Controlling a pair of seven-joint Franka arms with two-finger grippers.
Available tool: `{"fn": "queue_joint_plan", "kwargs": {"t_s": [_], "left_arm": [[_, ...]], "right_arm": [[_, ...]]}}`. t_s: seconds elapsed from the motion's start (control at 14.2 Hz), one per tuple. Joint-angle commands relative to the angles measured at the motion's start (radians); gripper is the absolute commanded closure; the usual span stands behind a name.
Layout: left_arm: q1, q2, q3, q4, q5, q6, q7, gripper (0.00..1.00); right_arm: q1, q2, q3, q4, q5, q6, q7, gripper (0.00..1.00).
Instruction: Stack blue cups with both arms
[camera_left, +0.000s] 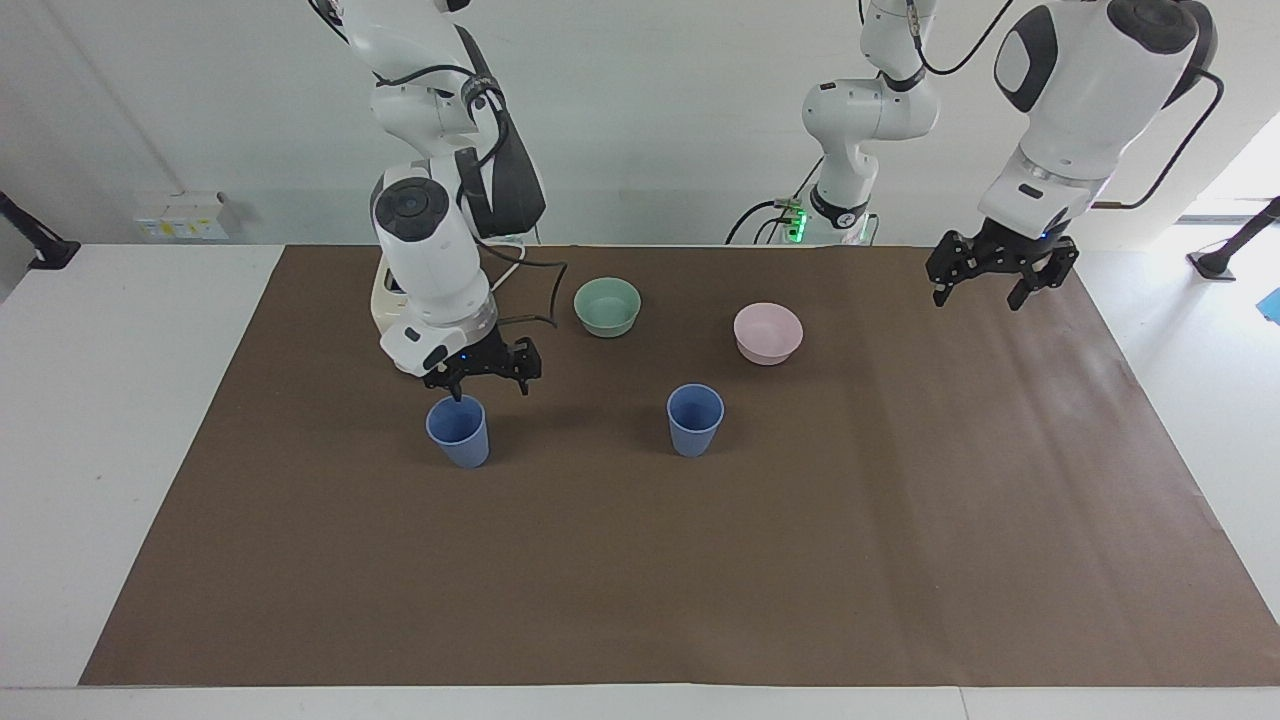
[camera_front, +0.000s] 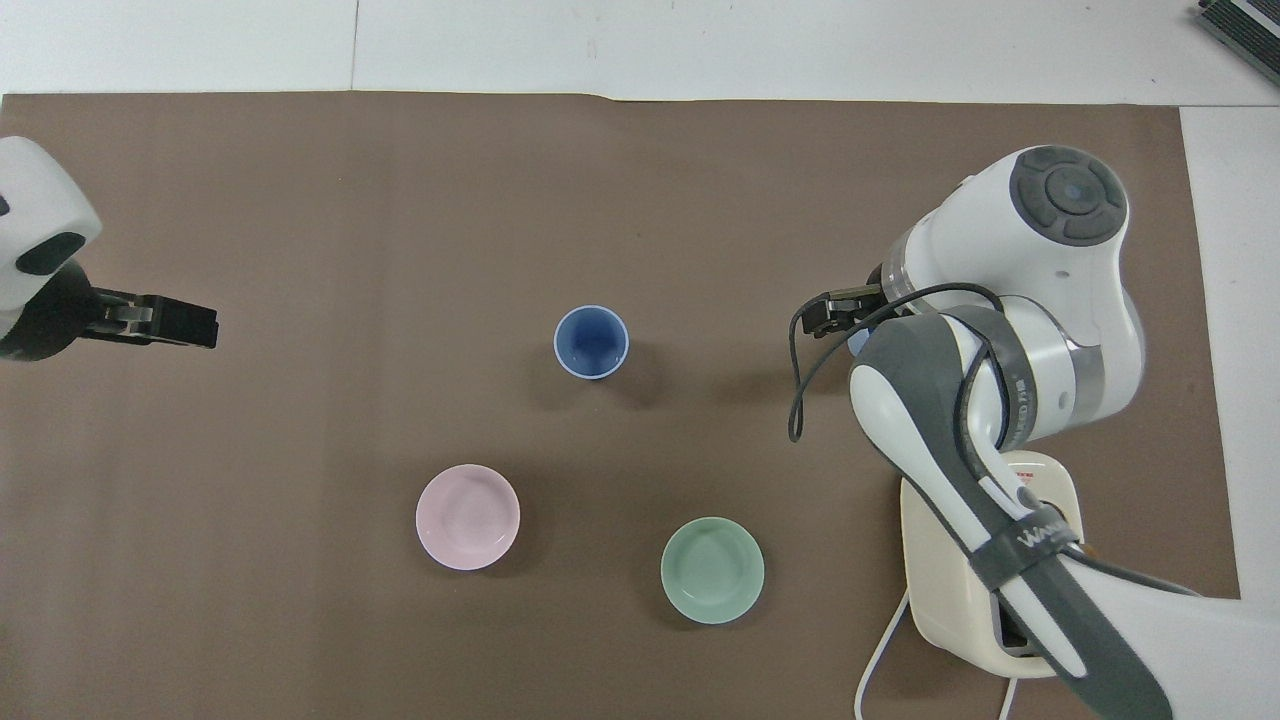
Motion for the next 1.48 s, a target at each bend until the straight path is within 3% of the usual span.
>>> {"fn": "queue_joint_plan", "kwargs": {"t_s": [0.0,0.28,0.91,0.98,1.12,1.27,1.41], "left_arm": [[0.010,0.008,-0.003,0.085,-0.044,-0.086,0.011,0.00],[0.010,0.016,-0.003,0.172,-0.035,-0.215,0.015,0.00],[0.026,-0.013,0.003,0.134,-0.060,-0.182,0.015,0.00],[0.024,-0.013,0.003,0.134,-0.058,-0.186,0.015,0.00],[0.026,-0.021,0.003,0.119,-0.054,-0.195,0.015,0.00],[0.024,-0.031,0.003,0.099,-0.047,-0.199,0.017,0.00],[0.024,-0.031,0.003,0.096,-0.041,-0.198,0.018,0.00]], "right_arm": [[-0.003,0.005,0.000,-0.032,-0.017,0.038,0.011,0.00],[-0.009,0.006,-0.001,-0.032,-0.040,0.034,0.005,0.00],[-0.011,0.015,0.001,-0.058,-0.047,0.060,-0.024,0.00],[-0.010,0.015,0.001,-0.058,-0.047,0.060,-0.024,0.10],[-0.009,0.015,0.001,-0.058,-0.047,0.060,-0.030,0.49],[-0.013,0.024,0.001,-0.061,-0.047,0.060,-0.052,0.67],[-0.016,0.032,0.001,-0.066,-0.047,0.061,-0.081,0.72]]}}
